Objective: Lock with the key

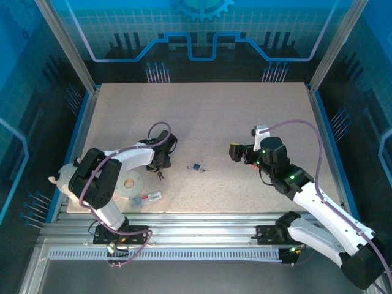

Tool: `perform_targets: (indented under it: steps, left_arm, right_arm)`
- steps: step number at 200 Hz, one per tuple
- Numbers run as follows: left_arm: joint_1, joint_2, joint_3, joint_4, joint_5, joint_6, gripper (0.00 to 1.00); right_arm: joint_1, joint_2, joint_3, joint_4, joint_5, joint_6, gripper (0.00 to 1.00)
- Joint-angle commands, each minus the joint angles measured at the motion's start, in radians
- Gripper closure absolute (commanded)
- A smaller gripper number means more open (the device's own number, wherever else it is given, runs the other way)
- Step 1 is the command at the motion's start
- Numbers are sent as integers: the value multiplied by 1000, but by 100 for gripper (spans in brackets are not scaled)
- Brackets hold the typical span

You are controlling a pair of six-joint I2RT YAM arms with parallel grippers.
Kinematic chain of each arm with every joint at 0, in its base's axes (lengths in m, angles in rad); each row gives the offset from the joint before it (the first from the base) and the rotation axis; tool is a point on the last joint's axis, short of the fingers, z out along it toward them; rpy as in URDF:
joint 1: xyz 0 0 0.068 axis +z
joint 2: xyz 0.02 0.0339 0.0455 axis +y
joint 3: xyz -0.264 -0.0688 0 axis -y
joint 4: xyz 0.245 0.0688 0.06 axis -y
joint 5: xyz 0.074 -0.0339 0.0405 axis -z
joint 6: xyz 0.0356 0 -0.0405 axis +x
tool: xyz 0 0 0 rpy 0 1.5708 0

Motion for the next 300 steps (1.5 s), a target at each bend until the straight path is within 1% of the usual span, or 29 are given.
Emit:
perform_targets:
  steps: [1, 96, 114, 143, 175, 198, 212, 230, 254, 300]
  left_arm:
    - [4, 26, -4, -11, -35, 13, 51]
    - [4, 22, -8, -9, -34, 16, 57]
    - [4, 22, -9, -6, -34, 16, 61]
    - [4, 23, -8, -9, -35, 16, 62]
    - [4, 23, -9, -9, -34, 16, 66]
    - [4, 23, -10, -10, -34, 15, 67]
    - [4, 23, -8, -11, -34, 17, 70]
    - [4, 22, -9, -12, -33, 17, 71]
    - [2, 17, -13, -13, -28, 17, 74]
    - [-15, -2, -9, -23, -27, 18, 85]
  right_arm:
    - [18, -23, -12, 11, 21, 1, 0]
    - [19, 3, -3, 14, 28, 0, 0]
    - [19, 9, -2, 17, 31, 1, 0]
    - [20, 22, 2, 20, 25, 3, 0]
    - [20, -13, -53, 105, -6, -8, 0]
    - [18, -38, -92, 160, 6, -1, 0]
    - [9, -33, -97, 163, -11, 25, 0]
    - [-1, -16, -89, 117, 19, 110, 0]
    - [-8, -8, -72, 97, -9, 76, 0]
    - [-8, 8, -74, 104, -34, 69, 0]
